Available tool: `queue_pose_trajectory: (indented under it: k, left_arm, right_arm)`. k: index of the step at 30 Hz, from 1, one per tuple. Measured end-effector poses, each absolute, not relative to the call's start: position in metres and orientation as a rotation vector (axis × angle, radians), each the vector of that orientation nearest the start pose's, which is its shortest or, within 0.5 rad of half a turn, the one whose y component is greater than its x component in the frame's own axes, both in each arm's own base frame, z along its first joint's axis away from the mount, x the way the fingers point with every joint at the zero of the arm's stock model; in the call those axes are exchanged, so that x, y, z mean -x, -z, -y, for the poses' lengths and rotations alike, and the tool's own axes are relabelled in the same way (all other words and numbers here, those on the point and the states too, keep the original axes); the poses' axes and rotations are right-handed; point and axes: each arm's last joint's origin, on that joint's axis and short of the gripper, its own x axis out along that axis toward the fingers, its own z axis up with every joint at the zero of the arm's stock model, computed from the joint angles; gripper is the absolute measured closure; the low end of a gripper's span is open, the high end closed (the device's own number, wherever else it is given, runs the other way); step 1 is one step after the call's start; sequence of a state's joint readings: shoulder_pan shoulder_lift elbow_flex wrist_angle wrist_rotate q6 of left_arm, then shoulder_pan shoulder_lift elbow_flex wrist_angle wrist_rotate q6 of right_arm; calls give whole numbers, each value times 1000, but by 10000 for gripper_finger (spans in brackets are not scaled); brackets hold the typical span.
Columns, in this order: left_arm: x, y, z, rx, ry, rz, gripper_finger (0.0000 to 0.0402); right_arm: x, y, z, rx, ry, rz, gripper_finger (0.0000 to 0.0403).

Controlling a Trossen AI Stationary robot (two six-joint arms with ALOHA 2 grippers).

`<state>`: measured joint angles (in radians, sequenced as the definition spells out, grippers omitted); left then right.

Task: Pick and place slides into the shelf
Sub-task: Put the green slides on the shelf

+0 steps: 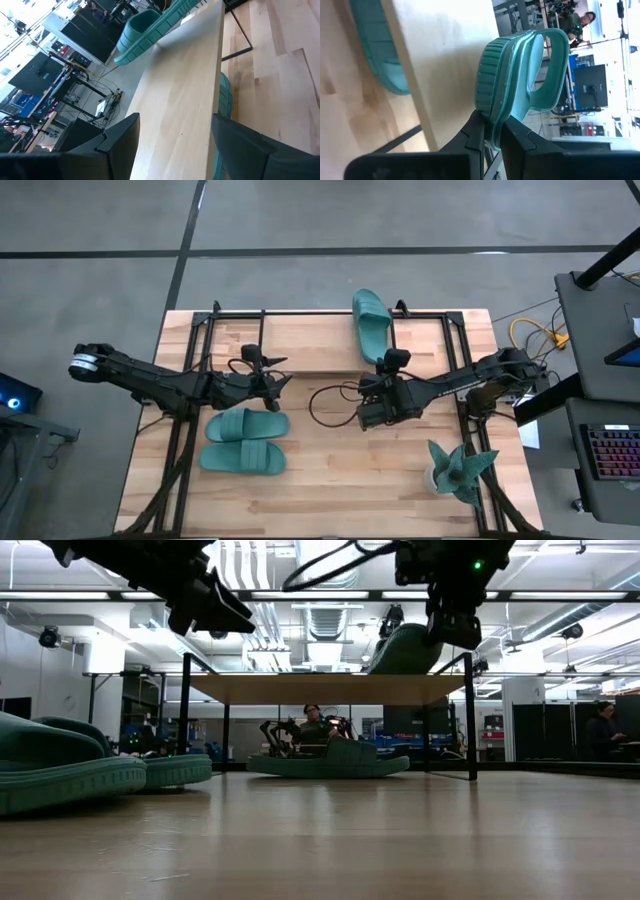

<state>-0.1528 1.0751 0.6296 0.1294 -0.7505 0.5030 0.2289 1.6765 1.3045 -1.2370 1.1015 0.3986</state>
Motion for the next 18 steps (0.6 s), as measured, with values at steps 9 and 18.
queue_pose_trajectory:
  k: [9,18]
  left_arm:
    - [-221,-262,14,-616,-515,-418,171]
    - [-221,-261,14,-616,-514,-421,171]
  right_arm:
    - [-294,-250,-33,698,906,-1140,375]
    - [-294,-249,-32,687,890,-1165,375]
